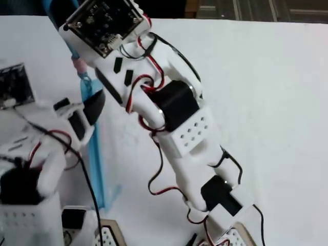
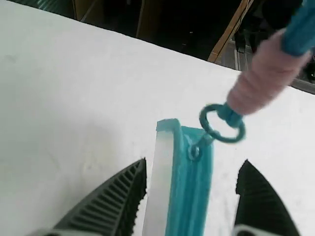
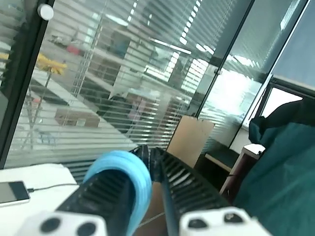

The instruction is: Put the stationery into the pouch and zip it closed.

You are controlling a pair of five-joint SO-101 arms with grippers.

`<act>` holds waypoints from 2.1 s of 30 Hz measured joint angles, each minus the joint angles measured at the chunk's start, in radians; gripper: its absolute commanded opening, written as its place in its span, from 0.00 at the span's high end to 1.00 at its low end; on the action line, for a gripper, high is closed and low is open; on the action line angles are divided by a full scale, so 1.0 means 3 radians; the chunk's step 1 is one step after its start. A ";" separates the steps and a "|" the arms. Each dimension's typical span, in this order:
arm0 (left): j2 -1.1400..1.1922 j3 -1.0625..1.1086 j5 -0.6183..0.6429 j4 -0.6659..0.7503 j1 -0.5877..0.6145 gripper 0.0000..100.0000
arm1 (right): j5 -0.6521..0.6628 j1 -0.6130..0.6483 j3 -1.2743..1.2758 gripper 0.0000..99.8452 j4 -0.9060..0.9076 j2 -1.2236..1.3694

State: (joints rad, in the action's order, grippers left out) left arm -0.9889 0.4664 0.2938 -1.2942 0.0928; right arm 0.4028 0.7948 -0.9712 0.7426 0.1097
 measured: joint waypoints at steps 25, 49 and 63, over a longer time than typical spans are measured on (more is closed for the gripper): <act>0.0118 0.0245 -0.0322 0.0056 -0.0450 0.98 | 0.0000 -0.0194 0.0000 0.98 0.0000 -0.0051; -0.0271 -0.2276 -0.0384 -0.1580 -0.1028 0.98 | -0.0015 -0.1621 -0.0082 0.98 -0.0690 0.0885; -0.0261 -0.2772 -0.0440 -0.1647 -0.1064 0.98 | -0.0020 -0.2076 -0.0138 0.98 -0.1202 0.1979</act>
State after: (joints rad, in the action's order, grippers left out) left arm -1.0671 -0.3652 0.1619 -1.7883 -0.2263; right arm 0.3966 0.1718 -1.0127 0.3821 0.7035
